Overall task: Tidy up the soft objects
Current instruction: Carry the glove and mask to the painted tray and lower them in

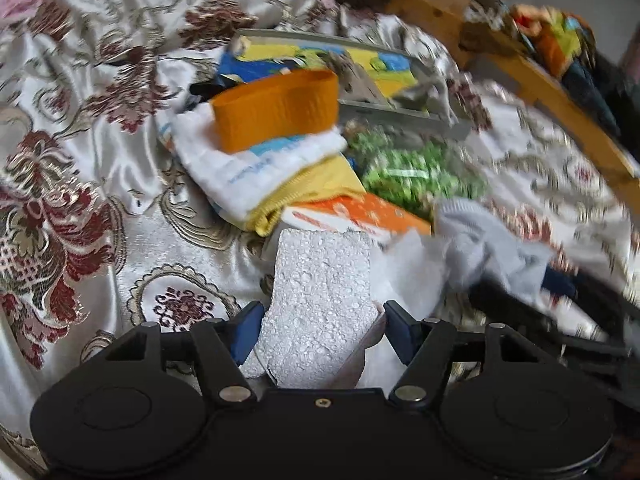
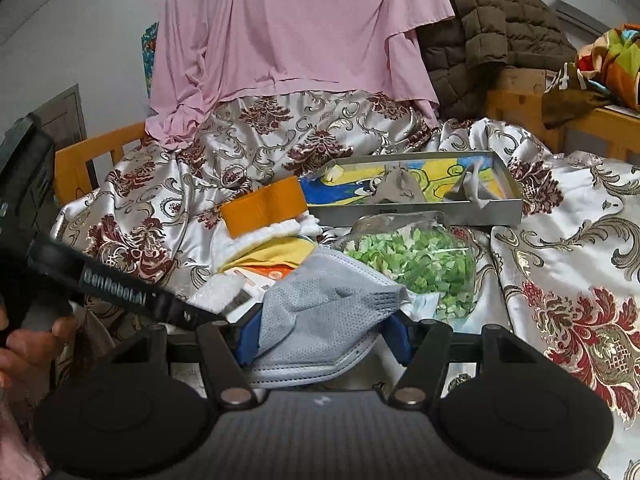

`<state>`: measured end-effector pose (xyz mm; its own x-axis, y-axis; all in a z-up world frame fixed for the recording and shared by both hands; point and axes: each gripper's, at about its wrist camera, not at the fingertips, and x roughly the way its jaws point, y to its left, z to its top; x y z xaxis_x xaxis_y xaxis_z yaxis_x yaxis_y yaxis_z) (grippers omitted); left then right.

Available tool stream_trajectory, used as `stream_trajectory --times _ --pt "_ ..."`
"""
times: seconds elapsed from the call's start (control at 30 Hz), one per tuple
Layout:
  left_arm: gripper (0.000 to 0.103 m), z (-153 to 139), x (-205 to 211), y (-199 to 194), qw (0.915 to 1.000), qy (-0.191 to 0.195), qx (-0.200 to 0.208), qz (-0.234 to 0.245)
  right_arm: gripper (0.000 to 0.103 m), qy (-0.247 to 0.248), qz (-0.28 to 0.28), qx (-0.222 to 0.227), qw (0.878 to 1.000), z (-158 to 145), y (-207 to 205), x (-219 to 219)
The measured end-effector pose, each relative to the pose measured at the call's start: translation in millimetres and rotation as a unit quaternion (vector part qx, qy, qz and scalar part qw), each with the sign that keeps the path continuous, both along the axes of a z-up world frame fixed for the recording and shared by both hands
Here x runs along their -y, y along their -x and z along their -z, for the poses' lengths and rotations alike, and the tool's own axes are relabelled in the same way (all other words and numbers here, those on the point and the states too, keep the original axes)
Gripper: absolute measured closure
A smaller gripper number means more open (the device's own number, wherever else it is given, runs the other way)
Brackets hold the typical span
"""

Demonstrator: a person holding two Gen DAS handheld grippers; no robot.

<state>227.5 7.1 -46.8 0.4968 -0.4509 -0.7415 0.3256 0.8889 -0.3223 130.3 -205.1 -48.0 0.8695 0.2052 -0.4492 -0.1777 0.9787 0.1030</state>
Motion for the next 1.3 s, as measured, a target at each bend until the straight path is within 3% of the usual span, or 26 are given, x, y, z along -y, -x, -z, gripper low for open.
stream_trajectory --times 0.23,0.43,0.77,0.97,1.3 --pt "0.036 -7.9 -5.9 0.6 0.9990 0.036 0.016 -0.020 0.037 0.001 0.010 0.015 1.000 -2.4 2.5 1.5" --pt "0.036 -21.3 -5.7 8.3 0.9966 0.054 0.059 -0.018 0.037 0.006 0.013 0.034 0.999 -6.7 5.1 2.3" --pt "0.036 -49.1 5.0 8.6 0.9907 0.059 0.120 -0.022 0.037 0.004 0.025 0.087 0.996 -26.4 -4.0 14.7" --pt "0.036 -65.5 20.2 -16.9 0.9864 0.065 0.146 -0.038 0.037 0.000 0.039 0.121 0.992 -41.4 -55.0 38.4" --pt "0.036 -82.8 92.5 -127.4 0.9832 0.068 0.158 -0.060 0.036 -0.031 0.082 0.113 0.990 -40.2 -170.6 107.8"
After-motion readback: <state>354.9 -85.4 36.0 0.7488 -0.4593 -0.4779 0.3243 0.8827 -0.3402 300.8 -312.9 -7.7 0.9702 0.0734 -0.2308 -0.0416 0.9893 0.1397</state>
